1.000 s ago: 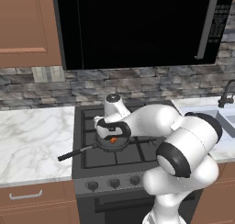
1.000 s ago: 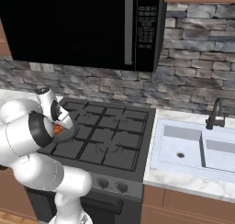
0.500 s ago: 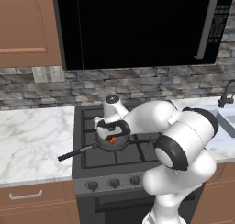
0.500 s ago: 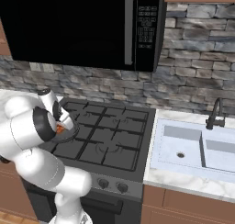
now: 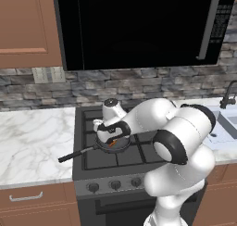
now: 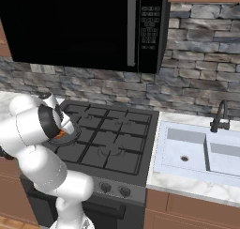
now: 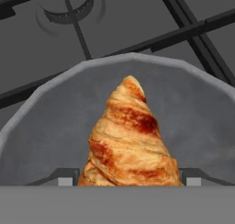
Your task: Pick the croissant and place it on the pan. Then turn on the stove to warm the croissant.
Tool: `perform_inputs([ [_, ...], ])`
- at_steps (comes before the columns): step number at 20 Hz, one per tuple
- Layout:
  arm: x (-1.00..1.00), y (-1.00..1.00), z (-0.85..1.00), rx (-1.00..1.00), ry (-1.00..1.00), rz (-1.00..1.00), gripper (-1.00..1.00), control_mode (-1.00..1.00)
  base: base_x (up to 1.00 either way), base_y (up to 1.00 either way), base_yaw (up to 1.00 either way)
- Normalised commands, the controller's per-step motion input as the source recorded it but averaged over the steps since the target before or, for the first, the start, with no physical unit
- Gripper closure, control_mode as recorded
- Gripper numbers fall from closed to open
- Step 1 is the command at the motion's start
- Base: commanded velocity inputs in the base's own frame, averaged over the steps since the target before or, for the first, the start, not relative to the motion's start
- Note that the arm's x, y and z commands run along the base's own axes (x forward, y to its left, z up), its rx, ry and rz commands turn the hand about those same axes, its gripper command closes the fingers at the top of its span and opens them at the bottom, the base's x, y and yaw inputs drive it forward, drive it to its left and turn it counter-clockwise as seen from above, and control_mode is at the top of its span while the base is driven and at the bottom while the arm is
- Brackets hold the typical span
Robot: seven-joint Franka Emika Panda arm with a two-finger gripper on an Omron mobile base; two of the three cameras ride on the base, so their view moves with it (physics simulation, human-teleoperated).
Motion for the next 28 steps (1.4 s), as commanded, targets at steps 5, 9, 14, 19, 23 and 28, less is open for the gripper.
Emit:
perform_inputs([
  [5, 0.12, 0.02, -0.07, 0.0, 0.0, -0.03, 1.0, -1.0, 0.0, 0.0, 0.0],
  [9, 0.14, 0.0, -0.07, 0.0, 0.0, -0.02, 1.0, -1.0, 0.0, 0.0, 0.0],
  [14, 0.11, 0.0, -0.09, 0.0, 0.0, -0.03, 1.0, -1.0, 0.0, 0.0, 0.0],
  [19, 0.07, 0.0, -0.1, 0.0, 0.0, -0.02, -1.0, -1.0, 0.0, 0.0, 0.0],
  [23, 0.03, 0.0, -0.08, 0.0, 0.0, -0.02, -1.0, -1.0, 0.0, 0.0, 0.0],
  [28, -0.01, 0.0, 0.0, 0.0, 0.0, -0.01, -1.0, -1.0, 0.0, 0.0, 0.0],
])
